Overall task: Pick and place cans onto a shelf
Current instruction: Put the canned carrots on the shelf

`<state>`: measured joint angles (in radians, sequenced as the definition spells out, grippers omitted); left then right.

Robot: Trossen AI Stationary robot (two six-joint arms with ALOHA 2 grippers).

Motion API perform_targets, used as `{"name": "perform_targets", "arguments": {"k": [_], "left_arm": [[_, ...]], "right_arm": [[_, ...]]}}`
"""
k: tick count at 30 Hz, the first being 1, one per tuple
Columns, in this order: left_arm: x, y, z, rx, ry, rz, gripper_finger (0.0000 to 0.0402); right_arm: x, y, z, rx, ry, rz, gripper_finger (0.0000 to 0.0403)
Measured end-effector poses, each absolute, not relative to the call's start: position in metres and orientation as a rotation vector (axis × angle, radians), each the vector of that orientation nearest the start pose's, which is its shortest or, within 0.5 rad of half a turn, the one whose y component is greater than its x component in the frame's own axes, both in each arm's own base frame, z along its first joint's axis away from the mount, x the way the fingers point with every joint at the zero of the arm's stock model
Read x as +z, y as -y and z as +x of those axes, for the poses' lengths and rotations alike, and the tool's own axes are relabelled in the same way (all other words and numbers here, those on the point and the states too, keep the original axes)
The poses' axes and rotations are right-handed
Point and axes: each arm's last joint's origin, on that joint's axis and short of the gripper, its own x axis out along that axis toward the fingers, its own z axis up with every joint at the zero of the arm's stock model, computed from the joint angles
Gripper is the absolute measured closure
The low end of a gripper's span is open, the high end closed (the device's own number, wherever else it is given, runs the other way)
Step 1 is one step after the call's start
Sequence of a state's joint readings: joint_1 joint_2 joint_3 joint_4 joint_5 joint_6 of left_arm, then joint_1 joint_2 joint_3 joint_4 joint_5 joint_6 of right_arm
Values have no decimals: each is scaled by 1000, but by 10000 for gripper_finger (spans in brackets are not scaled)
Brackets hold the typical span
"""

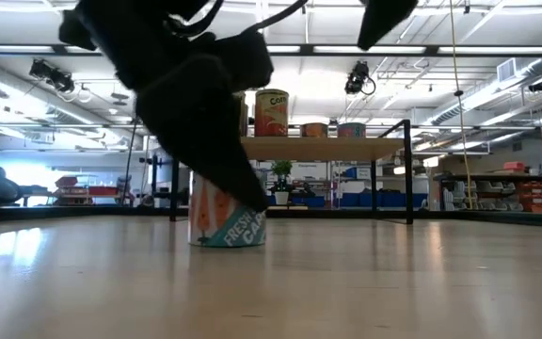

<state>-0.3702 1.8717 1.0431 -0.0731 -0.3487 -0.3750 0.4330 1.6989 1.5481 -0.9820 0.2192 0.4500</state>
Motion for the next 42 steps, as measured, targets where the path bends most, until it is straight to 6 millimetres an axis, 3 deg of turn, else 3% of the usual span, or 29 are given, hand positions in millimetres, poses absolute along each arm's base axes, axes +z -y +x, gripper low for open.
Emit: {"name": "perform_targets", "arguments": {"k": [8, 13, 19, 24, 29, 33, 42], "left_arm": [[151, 108, 352, 126, -831, -67, 90], [197, 109, 338, 79, -745, -103, 90], [251, 103, 298, 134, -719, -140, 90], [281, 95, 257, 223, -737, -182, 90], [293, 81, 219, 329, -825, -233, 90], [300, 73, 193, 402, -866, -253, 90], [305, 64, 173, 483, -887, -250, 90]], "right_arm": [[274, -142, 321, -12, -1043, 28, 20], [257, -146, 326, 41, -958, 3, 20], [248, -140, 342, 32, -752, -40, 20], [224, -121, 375, 11, -739, -72, 20], [209, -105, 404, 34, -759, -70, 20], [192, -95, 415, 98, -800, -50, 20], [163, -89, 424, 162, -862, -29, 20]]}}
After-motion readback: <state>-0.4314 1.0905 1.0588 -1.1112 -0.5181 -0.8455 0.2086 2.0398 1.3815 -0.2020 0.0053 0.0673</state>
